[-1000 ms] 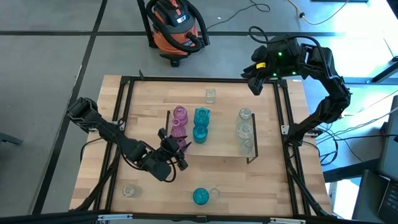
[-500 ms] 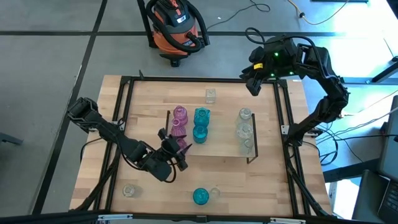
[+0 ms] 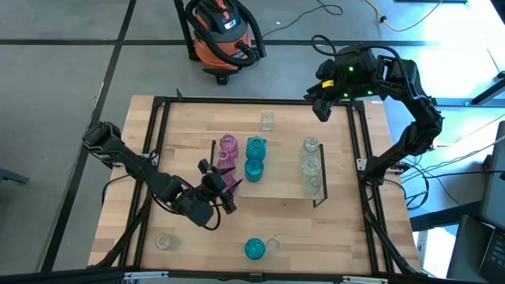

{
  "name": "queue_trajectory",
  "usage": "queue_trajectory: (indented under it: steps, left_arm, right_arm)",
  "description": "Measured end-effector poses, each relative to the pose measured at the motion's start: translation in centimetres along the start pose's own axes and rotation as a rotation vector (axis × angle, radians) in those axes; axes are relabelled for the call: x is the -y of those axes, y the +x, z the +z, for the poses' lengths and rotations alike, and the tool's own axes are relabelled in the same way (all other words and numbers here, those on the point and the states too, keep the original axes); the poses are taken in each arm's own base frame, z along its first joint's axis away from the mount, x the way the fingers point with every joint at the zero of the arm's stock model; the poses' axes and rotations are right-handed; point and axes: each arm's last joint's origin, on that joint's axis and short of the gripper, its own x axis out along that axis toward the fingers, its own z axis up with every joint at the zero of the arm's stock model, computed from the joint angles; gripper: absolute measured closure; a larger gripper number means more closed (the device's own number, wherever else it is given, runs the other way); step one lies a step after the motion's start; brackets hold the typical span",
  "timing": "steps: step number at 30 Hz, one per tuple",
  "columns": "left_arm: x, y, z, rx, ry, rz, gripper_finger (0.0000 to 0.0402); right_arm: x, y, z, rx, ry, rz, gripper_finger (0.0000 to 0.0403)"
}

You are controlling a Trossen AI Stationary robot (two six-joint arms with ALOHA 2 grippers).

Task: Sort vases onto shelf
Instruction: Put the violet vase on the shelf aligned with the other violet vase

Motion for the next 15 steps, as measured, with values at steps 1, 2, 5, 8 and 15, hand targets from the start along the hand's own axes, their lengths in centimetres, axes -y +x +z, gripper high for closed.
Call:
queue_trajectory:
  steps: [1,2,5,8,15]
  left_arm:
    - [-0.1,-0.1,0.2,0.006,-0.004,-0.001,0.0197]
    - [-0.2,-0.2,0.5,0.012,-0.007,-0.003,0.0197]
    - [-0.6,-0.5,1.2,0.030,-0.041,-0.012,0.0197]
    - [-1.0,-0.9,2.3,0.055,-0.111,-0.034,0.0197]
    - [-1.7,-1.9,4.3,0.076,-0.261,-0.166,0.0197]
  right_arm:
    - [0.0,0.0,0.0,0.000,0.000,0.000,0.0307]
    - [0.0,0.0,0.0,0.000,0.000,0.000,0.0307]
    - [0.0,0.0,0.0,0.000,0.000,0.000,0.0307]
    - [0.0,0.0,0.0,0.000,0.000,0.000,0.0307]
    - [0.0,0.0,0.0,0.000,0.000,0.000,0.0307]
